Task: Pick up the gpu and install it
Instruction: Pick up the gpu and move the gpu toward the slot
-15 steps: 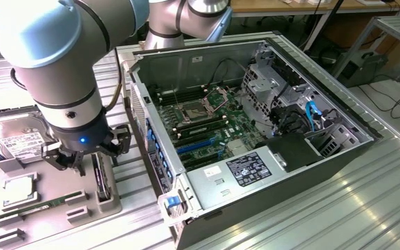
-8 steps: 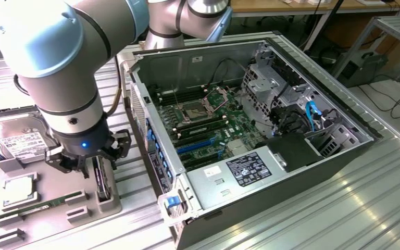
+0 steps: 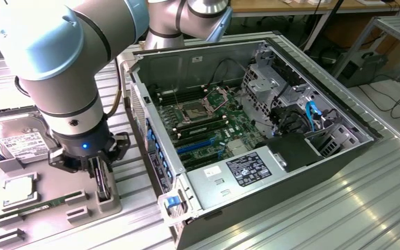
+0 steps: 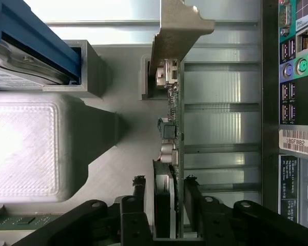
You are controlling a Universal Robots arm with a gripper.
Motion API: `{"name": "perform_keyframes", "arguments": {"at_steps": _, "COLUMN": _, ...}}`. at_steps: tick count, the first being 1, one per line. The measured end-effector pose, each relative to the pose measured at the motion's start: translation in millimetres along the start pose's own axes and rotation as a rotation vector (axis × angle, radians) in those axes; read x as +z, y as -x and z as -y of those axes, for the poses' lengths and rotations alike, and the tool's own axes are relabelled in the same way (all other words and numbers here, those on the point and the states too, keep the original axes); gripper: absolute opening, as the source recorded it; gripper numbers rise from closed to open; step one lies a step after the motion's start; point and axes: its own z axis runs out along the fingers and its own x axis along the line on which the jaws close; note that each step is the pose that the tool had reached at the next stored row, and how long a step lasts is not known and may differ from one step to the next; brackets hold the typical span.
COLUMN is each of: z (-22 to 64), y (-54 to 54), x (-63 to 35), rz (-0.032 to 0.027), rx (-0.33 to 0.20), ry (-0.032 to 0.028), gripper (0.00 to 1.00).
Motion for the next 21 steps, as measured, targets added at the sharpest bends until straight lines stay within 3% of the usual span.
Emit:
{"name": "perform_keyframes", "arguments": {"at_steps": 4, "z": 0.0, "y": 0.0, "x": 0.0, "rz": 0.0000, "rx": 0.000, "ry": 0.0001, "gripper": 0.28}}
{"name": "perform_keyframes", "arguments": {"at_steps": 17, "z": 0.0, "y": 0.3, "x": -0.4, "rz": 0.0001, "rx": 0.000, "ry": 0.0007, "gripper": 0.28}}
{"name": "perform_keyframes", "arguments": {"at_steps": 21, "z": -0.6, "y": 0.8, "x": -15.6, "rz": 0.0001, "rx": 0.000, "ry": 0.0008, "gripper": 0.28}}
